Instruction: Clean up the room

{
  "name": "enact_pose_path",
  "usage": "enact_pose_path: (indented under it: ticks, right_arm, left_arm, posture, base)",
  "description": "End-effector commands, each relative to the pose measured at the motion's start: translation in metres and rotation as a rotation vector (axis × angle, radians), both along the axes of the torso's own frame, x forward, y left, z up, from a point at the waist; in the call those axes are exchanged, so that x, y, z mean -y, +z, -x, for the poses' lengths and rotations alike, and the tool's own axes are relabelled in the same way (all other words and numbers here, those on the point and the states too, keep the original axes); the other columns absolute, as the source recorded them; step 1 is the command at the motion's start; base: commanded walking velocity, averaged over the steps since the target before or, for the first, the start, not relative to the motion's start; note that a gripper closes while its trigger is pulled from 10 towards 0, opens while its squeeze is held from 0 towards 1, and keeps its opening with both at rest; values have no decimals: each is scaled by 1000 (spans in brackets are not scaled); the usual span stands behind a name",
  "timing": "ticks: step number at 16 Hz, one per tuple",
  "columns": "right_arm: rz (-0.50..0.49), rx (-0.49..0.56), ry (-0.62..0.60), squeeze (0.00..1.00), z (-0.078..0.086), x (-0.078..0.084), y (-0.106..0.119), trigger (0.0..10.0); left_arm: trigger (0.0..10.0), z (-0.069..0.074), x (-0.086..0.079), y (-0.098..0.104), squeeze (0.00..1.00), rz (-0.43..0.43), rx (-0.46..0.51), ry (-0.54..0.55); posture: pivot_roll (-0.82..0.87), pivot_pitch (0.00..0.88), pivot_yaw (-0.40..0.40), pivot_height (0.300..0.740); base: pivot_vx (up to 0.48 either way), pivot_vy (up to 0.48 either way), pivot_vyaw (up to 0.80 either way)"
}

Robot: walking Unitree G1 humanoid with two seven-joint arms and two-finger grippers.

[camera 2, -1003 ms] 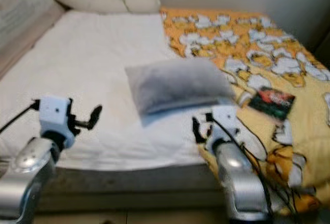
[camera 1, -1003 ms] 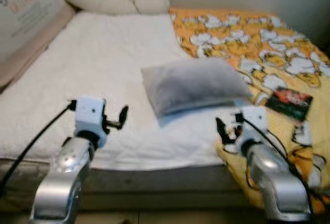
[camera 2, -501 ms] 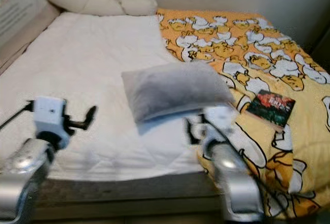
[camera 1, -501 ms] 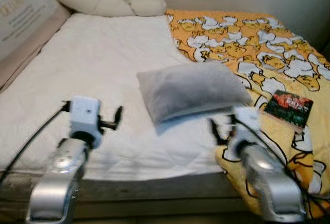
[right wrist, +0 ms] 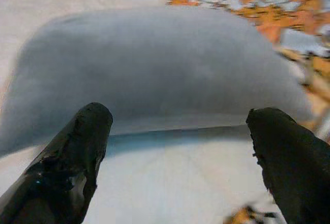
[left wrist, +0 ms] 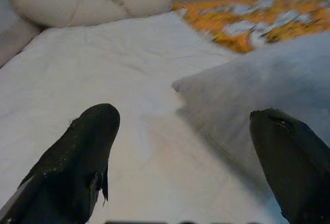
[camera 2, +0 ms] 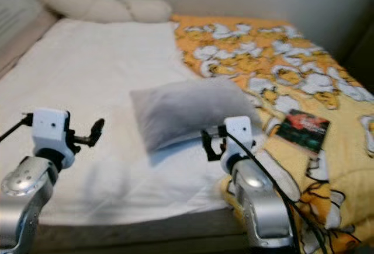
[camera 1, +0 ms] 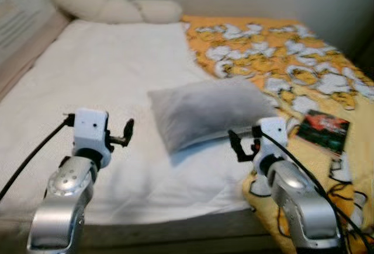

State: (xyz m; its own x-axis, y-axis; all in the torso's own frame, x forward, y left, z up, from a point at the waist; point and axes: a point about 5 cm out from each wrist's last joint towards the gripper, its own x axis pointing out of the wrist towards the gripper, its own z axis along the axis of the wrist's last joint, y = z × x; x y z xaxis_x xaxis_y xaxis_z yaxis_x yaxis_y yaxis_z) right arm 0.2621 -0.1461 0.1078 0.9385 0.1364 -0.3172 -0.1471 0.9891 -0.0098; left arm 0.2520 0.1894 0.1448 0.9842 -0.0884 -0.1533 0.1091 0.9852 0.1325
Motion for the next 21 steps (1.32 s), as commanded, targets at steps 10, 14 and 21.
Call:
enact_pose_path:
  ticks: [10,14,21]
  right_arm:
    - [-24,-32,-44,0,3,9,-5,10000]
    - [-110,-150,-95,1000,12,14,-14,10000]
    - [-370,-323,-259,1000,8,21,-38,10000]
  left_arm:
    - [10000,0,12,0,0,4,11,-60]
    - [10000,9,19,5,0,-15,3,-172]
    - [10000,19,27,1,0,4,-72,-435]
  posture:
    - [-99,0,-38,740]
    - [-106,0,-24,740]
    - [-80,0,-40,740]
  base:
    - [326,0,0]
    - [0,0,0]
    - [0,0,0]
